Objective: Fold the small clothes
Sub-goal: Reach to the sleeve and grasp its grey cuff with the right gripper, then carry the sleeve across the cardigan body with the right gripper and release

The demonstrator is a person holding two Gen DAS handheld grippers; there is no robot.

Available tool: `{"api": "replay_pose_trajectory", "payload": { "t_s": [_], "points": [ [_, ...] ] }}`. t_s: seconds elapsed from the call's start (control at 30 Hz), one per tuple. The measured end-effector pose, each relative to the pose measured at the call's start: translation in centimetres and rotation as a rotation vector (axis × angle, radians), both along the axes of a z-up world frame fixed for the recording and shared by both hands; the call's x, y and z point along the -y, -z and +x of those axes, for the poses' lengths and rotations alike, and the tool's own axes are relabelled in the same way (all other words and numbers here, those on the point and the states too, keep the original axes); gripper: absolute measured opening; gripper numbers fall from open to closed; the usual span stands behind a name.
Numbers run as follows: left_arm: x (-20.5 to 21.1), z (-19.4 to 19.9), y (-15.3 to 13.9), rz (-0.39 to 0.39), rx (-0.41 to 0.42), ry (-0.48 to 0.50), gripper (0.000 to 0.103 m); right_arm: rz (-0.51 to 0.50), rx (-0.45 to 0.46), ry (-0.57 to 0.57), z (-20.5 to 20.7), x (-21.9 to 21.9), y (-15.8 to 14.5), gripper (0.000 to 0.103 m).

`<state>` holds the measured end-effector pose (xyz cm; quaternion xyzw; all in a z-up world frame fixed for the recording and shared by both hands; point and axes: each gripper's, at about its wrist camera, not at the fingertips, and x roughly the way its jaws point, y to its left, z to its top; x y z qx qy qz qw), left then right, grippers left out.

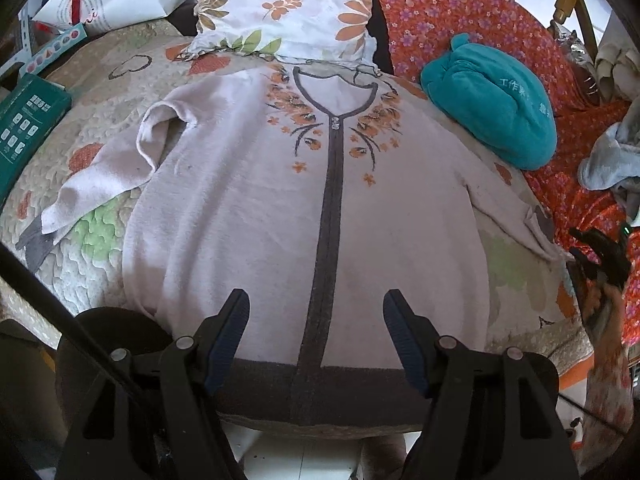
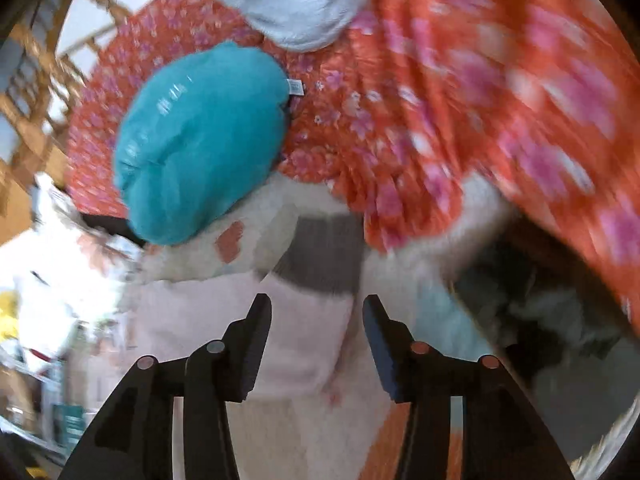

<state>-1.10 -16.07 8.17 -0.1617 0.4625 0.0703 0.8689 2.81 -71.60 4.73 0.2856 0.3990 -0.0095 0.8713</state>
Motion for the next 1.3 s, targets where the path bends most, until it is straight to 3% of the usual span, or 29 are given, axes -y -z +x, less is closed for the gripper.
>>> {"api": "replay_pose_trajectory", "payload": {
  "t_s": [0.2,0.27,0.33,0.43,0.6,0.73,0.83,0.9,1.07,1.2,1.3],
  "points": [
    [-1.0,-0.2,0.2,-0.006,-0.005,-0.029,0.068,-0.079,-0.128,0.007,7.1,2.1,4.4,0.051],
    [-1.4,-0.2,0.2,-0.010,-0.007,-0.038,0.068,-0.070,-0.108,-0.014,7.9,1.8,4.1,0.010],
    [-1.9,-0.2,0.2,-0.026,-0.002,-0.045,0.068,-0.027,-0.081,-0.014,7.8,2.0,3.3,0.008],
    [-2.5,-0.1,0.1,-0.045,0.008,-0.050,0.068,-0.084,0.015,0.066,5.7,4.2,-0.7,0.008],
    [-4.3,1.5,-0.4,-0.082,0.050,-0.053,0.071,-0.202,0.099,0.249,1.9,9.4,-6.4,0.008],
    [-5.7,3.5,-0.1,-0.100,0.111,-0.069,0.073,-0.250,0.129,0.255,1.2,8.3,-9.3,0.008],
    [-6.6,4.5,1.0,-0.154,0.128,-0.072,0.073,-0.269,0.161,0.170,3.0,4.0,-11.1,0.008],
    [-7.1,4.2,1.5,-0.191,0.138,-0.072,0.073,-0.259,0.172,0.095,6.0,-1.7,-11.2,0.008],
    [-8.9,1.3,1.7,-0.250,0.142,-0.092,0.073,-0.181,0.177,-0.193,14.7,-17.8,-12.5,0.008],
    [-11.8,-2.4,1.4,-0.395,0.154,-0.124,0.073,-0.147,0.144,-0.429,19.9,-32.2,-12.5,0.008],
    [-14.0,-4.8,1.1,-0.450,0.189,-0.148,0.074,-0.136,0.109,-0.583,22.1,-41.1,-11.5,0.008]
  ]
}}
